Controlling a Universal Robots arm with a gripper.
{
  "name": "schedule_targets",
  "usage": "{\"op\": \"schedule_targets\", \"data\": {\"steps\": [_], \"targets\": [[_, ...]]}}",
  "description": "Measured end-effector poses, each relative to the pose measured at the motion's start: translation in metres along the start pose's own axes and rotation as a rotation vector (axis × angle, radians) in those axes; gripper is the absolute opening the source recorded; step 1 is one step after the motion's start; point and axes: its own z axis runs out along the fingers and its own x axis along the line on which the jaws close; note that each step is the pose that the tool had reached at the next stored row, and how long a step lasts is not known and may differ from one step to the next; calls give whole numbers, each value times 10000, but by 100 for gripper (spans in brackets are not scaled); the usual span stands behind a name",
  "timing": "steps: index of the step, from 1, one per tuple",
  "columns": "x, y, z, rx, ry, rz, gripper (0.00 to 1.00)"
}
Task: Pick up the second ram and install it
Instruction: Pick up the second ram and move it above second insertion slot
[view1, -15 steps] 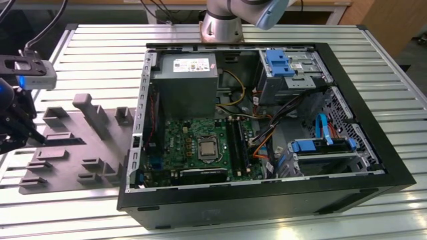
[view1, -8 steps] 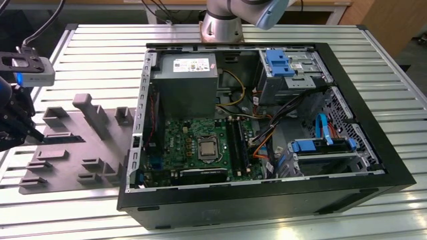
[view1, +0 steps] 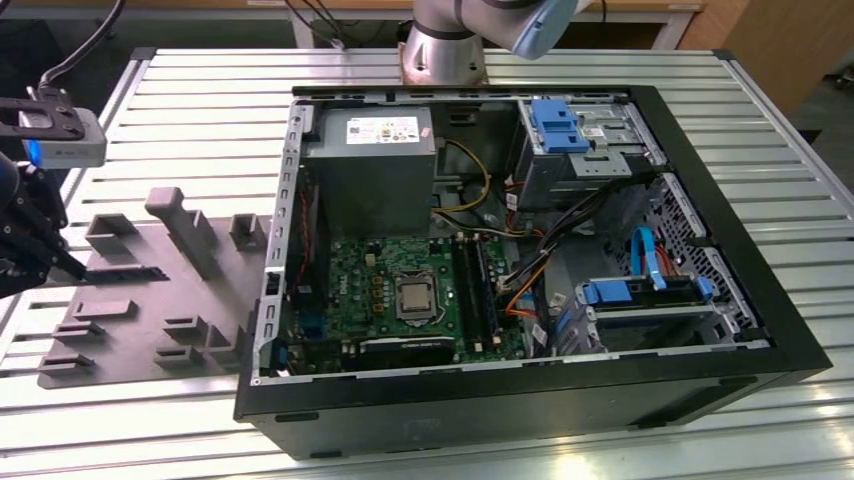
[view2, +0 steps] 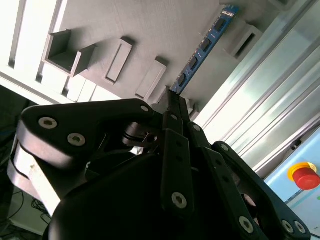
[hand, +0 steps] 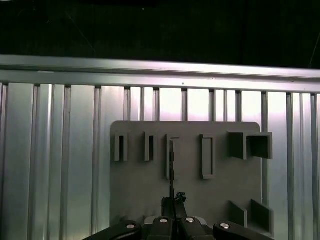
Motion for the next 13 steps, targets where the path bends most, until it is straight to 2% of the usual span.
{"op": "schedule_targets", "data": {"steps": [7,13], "targets": [[-4,2,-41,5,-101,-4,12],[-8,4,-73,10,-235,-9,12]]}}
